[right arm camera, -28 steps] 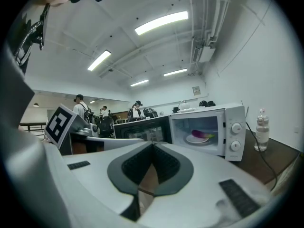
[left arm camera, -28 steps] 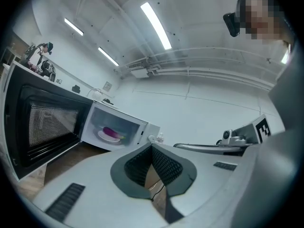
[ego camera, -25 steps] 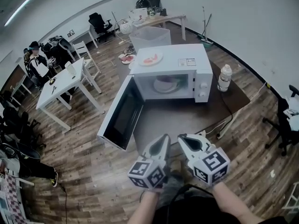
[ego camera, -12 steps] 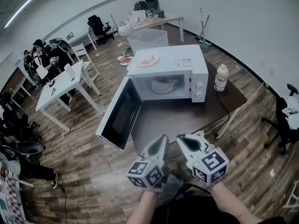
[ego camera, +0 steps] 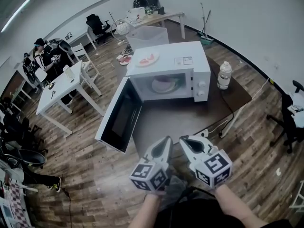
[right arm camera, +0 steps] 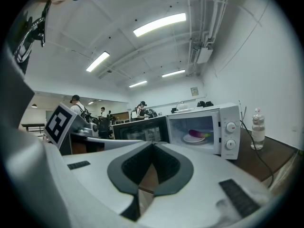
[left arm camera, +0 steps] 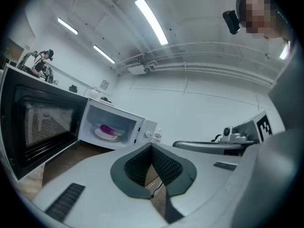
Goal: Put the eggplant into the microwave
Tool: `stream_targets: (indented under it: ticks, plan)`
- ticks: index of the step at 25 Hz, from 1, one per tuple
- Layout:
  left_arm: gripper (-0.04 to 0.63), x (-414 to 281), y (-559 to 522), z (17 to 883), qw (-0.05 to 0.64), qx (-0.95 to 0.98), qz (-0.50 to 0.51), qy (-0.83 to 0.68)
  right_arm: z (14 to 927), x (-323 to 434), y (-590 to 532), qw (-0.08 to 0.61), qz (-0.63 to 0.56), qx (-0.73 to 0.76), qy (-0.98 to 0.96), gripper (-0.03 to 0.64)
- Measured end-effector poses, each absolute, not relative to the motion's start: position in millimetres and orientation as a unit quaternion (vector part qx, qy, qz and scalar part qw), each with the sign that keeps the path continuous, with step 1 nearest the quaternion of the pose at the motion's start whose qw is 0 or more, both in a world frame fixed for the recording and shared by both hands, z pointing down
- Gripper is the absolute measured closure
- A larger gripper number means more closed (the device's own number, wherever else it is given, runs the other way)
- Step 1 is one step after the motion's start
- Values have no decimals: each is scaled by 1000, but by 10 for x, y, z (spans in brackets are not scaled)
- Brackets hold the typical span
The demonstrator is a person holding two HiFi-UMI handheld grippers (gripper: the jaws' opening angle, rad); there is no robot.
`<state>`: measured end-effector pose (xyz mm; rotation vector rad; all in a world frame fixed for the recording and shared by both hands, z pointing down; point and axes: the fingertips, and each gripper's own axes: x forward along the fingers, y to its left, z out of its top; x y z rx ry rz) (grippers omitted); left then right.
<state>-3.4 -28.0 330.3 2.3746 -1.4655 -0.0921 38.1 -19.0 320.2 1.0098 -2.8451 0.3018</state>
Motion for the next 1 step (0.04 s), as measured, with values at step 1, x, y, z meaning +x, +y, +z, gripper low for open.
stream_targets:
  ticks: [1]
  plan:
    - [583, -31, -299, 3316, 176, 837, -33, -517, 3207, 388, -211, 54, 100, 332, -936, 617]
